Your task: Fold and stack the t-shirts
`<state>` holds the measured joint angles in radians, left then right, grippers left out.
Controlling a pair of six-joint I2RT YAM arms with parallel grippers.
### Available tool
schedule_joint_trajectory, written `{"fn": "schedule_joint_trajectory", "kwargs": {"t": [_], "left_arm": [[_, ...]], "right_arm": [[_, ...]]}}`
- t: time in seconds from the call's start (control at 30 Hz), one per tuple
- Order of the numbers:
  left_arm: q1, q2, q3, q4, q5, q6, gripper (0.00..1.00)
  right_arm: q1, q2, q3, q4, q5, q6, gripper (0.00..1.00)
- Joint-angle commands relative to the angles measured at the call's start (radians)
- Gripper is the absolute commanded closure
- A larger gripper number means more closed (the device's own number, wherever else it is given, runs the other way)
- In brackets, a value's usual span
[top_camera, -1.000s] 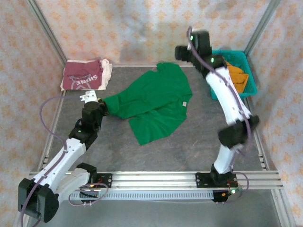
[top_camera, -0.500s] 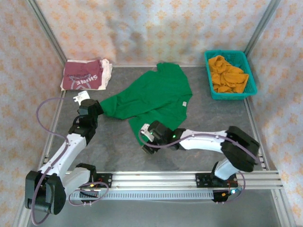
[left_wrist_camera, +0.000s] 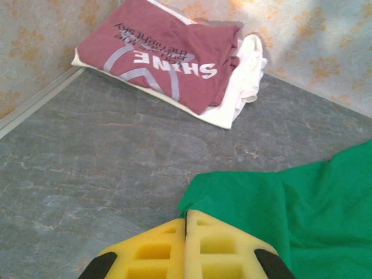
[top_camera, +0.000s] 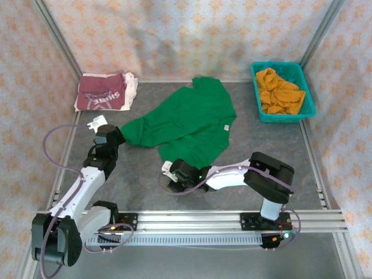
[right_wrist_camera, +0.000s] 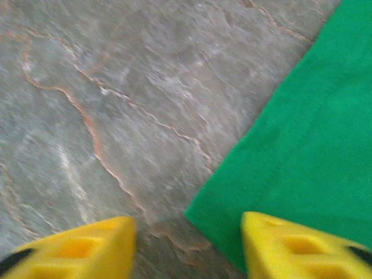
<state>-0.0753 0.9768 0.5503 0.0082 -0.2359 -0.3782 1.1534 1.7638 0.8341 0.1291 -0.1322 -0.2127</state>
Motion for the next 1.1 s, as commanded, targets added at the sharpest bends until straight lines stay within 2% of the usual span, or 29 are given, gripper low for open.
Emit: {"fn": "schedule_joint_trajectory", "kwargs": {"t": [0.0, 0.07, 0.1, 0.17, 0.33, 0.5, 0.6, 0.8, 0.9, 1.07], "left_arm": [[0.021, -0.019, -0.009, -0.031, -0.013, -0.032, 1.00], [0.031, -0.023, -0.005, -0.039, -0.011, -0.038, 1.00], [0.037, -0.026, -0.003, -0.041, -0.006, -0.041, 1.00], [0.047, -0.036, 0.003, -0.043, 0.002, -0.042, 1.00], [0.060, -0.068, 0.054, -0.076, 0.025, -0.033, 1.00], [0.060, -0.127, 0.151, -0.133, 0.032, 0.012, 1.00], [0.060, -0.164, 0.198, -0.142, 0.031, 0.032, 1.00], [0.062, -0.201, 0.334, -0.249, 0.025, 0.029, 1.00], [0.062, -0.209, 0.383, -0.283, -0.025, 0.057, 1.00], [0.062, -0.157, 0.405, -0.324, -0.016, 0.046, 1.00]], "right_arm": [[-0.023, 0.066, 0.014, 0.047, 0.111, -0.002, 0.75], [-0.036, 0.054, 0.003, 0.040, 0.114, 0.013, 0.96], [-0.044, 0.036, -0.007, 0.035, 0.112, 0.021, 1.00], [-0.066, -0.017, -0.023, 0.009, 0.115, 0.039, 1.00], [-0.171, -0.289, -0.031, -0.120, 0.063, 0.070, 1.00], [-0.271, -0.549, 0.054, -0.308, 0.058, 0.068, 1.00], [-0.332, -0.688, 0.083, -0.354, 0.050, 0.058, 1.00], [-0.413, -0.788, 0.276, -0.533, 0.146, 0.042, 1.00], [-0.445, -0.815, 0.368, -0.563, 0.245, 0.014, 1.00], [-0.470, -0.800, 0.451, -0.589, 0.295, -0.030, 1.00]]}}
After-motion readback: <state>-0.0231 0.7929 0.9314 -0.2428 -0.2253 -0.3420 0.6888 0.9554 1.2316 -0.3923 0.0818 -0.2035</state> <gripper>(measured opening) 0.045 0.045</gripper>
